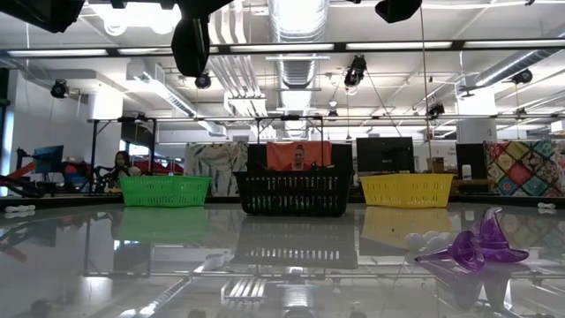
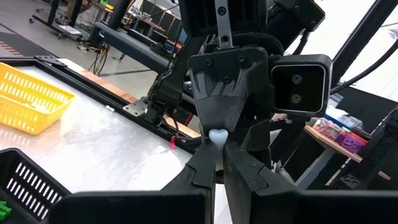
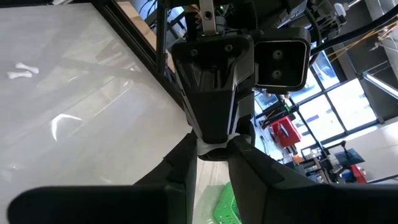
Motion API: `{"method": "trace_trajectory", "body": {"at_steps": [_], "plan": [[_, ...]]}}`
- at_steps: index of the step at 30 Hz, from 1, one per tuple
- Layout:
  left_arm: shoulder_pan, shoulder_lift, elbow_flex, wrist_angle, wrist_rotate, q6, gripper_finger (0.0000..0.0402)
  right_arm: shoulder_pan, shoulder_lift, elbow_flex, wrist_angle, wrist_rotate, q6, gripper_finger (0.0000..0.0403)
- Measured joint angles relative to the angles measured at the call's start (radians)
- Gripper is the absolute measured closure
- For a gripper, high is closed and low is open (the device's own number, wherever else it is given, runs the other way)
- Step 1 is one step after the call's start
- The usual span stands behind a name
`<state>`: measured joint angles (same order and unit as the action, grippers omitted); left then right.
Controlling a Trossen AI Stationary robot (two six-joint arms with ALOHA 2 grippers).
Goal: Sort Halloween decoration
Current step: Put the white bone toy into the yellow bin
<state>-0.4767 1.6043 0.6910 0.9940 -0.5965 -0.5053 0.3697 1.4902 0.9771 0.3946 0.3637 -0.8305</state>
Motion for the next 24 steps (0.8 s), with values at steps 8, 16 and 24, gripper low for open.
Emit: {"method": "trace_trajectory", "body": {"at_steps": [8,16,24], "plan": [[0.001,0.000,0.000,0.000,0.003,0.010,0.0402,0.000,0.000,0.000,0.000,0.000,0.001,0.0327],[0.001,0.000,0.000,-0.021,0.011,0.024,0.0402,-0.001,0.000,0.000,0.000,0.004,0.049,0.0284],[0.002,-0.048,0.000,-0.074,0.009,0.086,0.0402,-0.001,-0.036,0.001,-0.068,0.085,0.164,0.0272]]}}
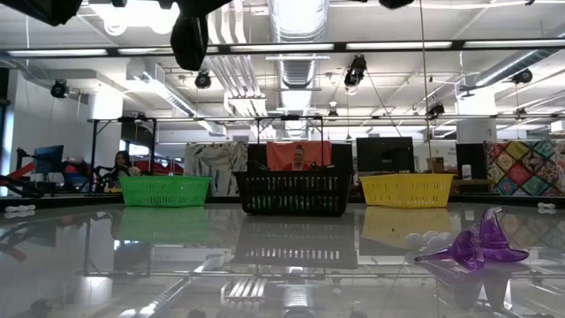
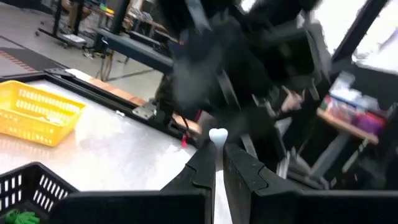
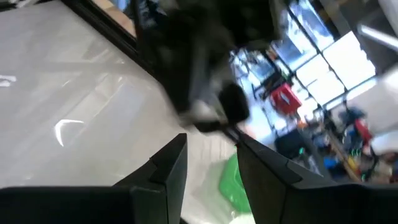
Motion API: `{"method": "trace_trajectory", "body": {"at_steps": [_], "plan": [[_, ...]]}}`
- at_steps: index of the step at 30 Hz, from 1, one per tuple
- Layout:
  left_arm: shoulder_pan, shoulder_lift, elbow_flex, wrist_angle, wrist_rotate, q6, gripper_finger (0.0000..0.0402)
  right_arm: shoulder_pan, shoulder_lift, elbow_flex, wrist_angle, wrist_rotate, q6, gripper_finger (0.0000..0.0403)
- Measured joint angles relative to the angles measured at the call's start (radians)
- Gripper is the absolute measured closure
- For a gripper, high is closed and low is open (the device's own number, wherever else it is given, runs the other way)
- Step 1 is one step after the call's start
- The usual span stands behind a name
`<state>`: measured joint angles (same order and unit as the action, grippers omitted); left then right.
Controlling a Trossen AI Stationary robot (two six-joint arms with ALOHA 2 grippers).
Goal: Sort Halloween decoration
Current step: Put the white bone toy into the yellow bin
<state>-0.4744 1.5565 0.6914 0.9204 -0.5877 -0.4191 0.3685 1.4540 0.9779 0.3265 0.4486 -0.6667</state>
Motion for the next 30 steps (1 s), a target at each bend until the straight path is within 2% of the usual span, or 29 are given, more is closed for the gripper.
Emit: {"method": "trace_trajectory", "body": {"at_steps": [7,13,16,19,23,30], "plan": [[0.053,-0.064,0.000,-0.076,0.006,0.074,0.0402,-0.002,-0.127,0.002,-0.234,0.033,0.244,0.0271],[0.186,-0.065,0.013,-0.080,0.164,0.117,0.0402,-0.003,-0.285,0.001,-0.539,0.123,0.599,0.0272],[0.264,-0.033,0.059,-0.112,0.240,0.146,0.0402,-0.002,-0.354,0.001,-0.681,0.129,0.774,0.0274],[0.326,0.008,0.120,-0.164,0.264,0.217,0.0402,-0.002,-0.406,0.001,-0.788,0.130,0.905,0.0277],[0.411,0.076,0.210,-0.253,0.300,0.299,0.0402,0.000,-0.444,-0.001,-0.863,0.130,1.008,0.0276],[0.528,0.231,0.366,-0.319,0.395,0.369,0.0402,0.000,-0.452,-0.014,-0.918,0.127,1.085,0.0281]]}}
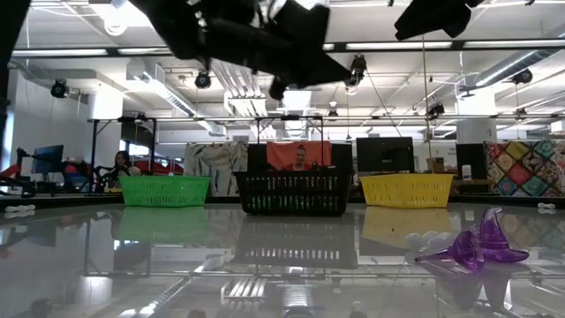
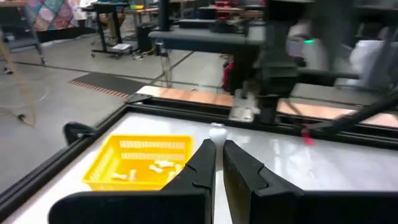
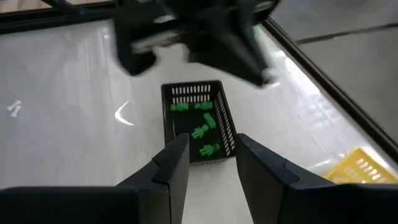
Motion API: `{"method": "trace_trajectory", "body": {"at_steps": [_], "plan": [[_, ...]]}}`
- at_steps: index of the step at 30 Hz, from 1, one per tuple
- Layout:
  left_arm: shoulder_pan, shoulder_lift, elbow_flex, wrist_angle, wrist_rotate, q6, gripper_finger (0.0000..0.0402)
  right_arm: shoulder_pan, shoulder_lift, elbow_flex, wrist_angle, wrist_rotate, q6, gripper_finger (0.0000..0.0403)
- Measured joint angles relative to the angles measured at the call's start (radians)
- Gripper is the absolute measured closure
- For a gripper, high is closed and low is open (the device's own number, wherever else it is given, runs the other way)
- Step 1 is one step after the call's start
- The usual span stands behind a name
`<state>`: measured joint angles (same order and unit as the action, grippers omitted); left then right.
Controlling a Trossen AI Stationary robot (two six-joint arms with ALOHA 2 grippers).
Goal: Sort Halloween decoration
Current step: Put the white bone toy into the yellow bin
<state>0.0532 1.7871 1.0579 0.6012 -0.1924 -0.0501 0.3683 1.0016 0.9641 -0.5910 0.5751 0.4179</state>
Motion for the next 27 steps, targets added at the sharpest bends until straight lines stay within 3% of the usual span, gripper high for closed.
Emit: {"method": "trace_trajectory", "body": {"at_steps": [14,27], "plan": [[0.145,0.235,0.254,-0.018,0.077,0.013,0.0402,0.009,0.000,-0.037,-0.007,-0.110,0.046,0.0303],[0.165,0.430,0.462,-0.075,0.092,0.008,0.0402,0.103,0.000,-0.037,0.007,-0.139,0.055,0.0303]]}}
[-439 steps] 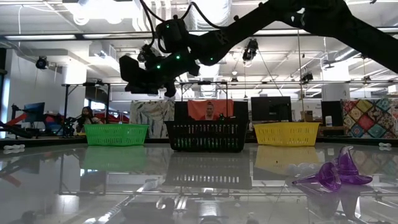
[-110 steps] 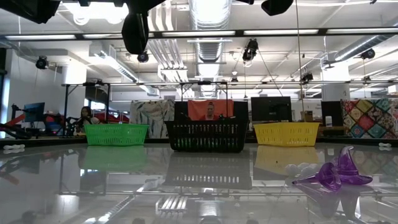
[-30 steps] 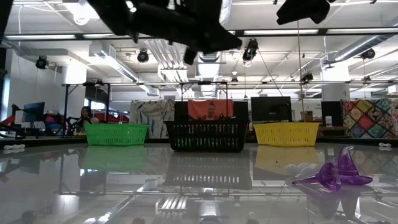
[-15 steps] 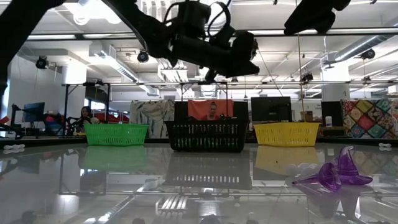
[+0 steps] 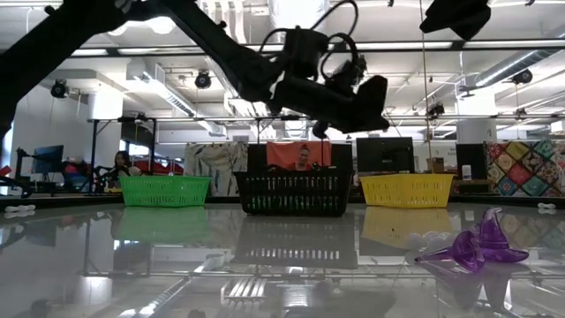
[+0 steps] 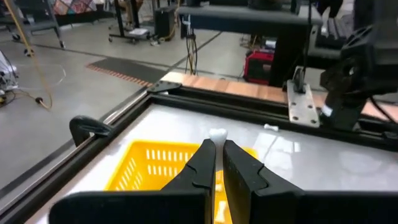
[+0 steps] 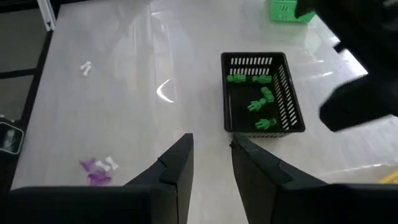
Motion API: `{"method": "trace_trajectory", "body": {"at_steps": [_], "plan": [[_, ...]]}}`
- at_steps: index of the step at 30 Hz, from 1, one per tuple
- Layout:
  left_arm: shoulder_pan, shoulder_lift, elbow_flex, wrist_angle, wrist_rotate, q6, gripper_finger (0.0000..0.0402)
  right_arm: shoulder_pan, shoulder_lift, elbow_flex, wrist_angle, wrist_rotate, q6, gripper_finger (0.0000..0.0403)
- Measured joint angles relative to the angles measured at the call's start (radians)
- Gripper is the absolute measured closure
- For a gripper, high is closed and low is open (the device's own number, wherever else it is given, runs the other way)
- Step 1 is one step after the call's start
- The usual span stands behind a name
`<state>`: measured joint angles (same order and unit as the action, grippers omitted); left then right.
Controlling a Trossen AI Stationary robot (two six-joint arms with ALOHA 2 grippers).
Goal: Sort Halloween decoration
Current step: Put the white bone toy into the yellow bin
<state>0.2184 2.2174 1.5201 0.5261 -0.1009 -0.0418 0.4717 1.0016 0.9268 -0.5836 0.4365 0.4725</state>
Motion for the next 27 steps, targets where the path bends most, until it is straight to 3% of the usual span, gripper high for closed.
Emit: {"method": "trace_trajectory", "body": {"at_steps": [6,12,27], "plan": [[0.001,0.072,0.106,-0.104,0.000,0.006,0.0402,0.008,0.000,0.000,0.021,0.001,0.001,0.0307],[0.016,0.078,0.120,-0.120,-0.013,-0.024,0.0398,0.008,0.000,0.000,0.020,0.001,-0.002,0.0301],[0.026,0.080,0.120,-0.124,-0.003,-0.052,0.0315,0.008,0.000,0.000,0.023,0.002,-0.004,0.0303]]}}
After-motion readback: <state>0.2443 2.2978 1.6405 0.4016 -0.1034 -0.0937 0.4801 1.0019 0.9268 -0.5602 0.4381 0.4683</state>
